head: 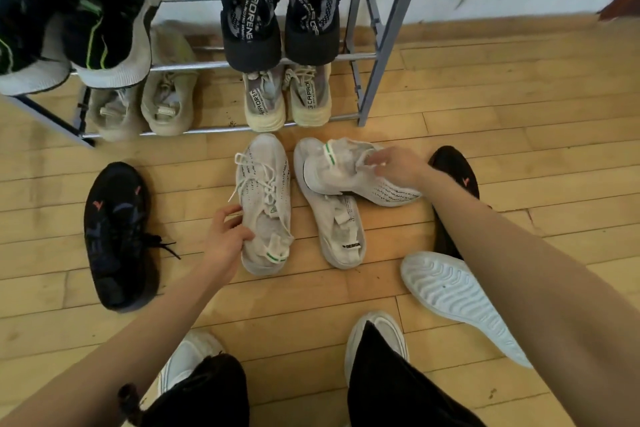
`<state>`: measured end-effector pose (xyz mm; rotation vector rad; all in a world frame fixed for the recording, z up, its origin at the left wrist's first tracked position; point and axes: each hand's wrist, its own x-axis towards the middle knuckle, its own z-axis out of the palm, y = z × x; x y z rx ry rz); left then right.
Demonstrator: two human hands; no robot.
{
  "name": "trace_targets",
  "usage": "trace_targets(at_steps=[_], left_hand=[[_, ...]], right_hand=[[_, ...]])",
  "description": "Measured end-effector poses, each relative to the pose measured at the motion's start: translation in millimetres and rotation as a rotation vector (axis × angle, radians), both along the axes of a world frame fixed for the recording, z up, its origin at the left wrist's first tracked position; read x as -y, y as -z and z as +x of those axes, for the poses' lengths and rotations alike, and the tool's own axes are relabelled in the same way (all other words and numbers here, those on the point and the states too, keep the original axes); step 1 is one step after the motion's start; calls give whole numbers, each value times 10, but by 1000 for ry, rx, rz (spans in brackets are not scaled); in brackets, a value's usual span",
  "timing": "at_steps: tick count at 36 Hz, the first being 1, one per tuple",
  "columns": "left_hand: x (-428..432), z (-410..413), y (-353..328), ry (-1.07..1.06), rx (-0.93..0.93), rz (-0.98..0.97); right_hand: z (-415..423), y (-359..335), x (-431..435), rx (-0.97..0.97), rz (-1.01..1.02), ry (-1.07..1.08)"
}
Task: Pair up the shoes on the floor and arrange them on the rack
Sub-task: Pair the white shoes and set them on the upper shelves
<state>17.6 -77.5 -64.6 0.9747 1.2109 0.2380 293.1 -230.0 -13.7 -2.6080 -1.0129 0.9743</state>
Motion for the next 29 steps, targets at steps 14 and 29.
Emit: trace_targets(at_steps=[14,29], left_hand=[[-77,-5,186,57,-57,26],[-47,-104,19,166,-23,29]], right_hand=[[-588,272,105,-954,457,1422],[-594,238,-229,-963,535,1663]])
